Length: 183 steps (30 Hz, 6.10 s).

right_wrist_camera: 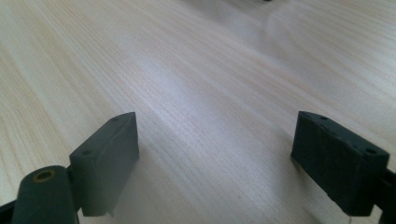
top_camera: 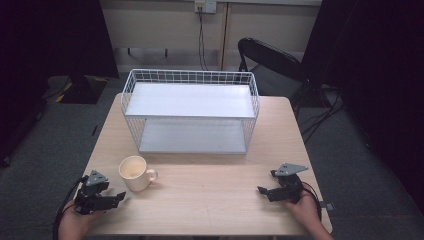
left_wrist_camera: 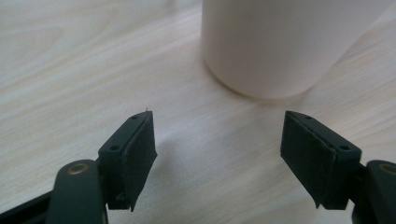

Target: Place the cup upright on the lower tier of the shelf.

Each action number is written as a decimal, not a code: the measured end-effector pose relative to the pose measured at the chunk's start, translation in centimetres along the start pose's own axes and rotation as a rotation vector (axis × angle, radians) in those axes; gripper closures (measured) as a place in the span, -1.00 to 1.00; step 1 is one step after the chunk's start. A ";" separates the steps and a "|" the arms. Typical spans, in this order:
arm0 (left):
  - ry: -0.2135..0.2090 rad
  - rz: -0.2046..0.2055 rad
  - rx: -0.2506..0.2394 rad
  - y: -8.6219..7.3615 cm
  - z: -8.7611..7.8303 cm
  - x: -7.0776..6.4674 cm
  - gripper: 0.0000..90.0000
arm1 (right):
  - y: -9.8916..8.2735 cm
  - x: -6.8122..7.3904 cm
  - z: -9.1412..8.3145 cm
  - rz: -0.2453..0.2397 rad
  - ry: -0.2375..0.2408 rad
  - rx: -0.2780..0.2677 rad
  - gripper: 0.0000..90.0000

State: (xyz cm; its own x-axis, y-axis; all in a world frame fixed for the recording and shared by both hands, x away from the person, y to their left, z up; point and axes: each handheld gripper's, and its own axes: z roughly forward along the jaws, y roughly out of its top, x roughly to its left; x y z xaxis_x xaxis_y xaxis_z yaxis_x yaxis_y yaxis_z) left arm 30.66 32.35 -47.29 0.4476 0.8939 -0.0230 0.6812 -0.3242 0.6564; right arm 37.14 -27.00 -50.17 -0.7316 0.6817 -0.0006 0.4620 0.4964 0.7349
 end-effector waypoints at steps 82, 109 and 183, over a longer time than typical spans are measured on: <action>-0.009 -0.220 0.084 7.7 0.8 0.8 0.05 | 0.0 0.0 0.0 -0.003 0.001 -0.001 -0.69; 0.152 -0.174 0.184 8.0 2.0 -1.1 0.83 | 0.0 0.0 0.0 -0.003 0.001 -0.001 -0.69; 0.181 -0.156 -0.090 13.4 4.6 -6.1 0.86 | 0.0 0.0 0.0 -0.003 0.001 -0.001 -0.69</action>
State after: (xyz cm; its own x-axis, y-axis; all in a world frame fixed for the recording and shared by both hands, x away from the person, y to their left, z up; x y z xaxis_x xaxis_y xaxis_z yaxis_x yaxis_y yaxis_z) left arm 39.73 21.14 -41.88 0.2250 0.9744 0.0007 0.6758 -0.1566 0.7202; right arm 37.17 -27.01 -50.17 -0.7335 0.6797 -0.0020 0.4593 0.4979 0.7356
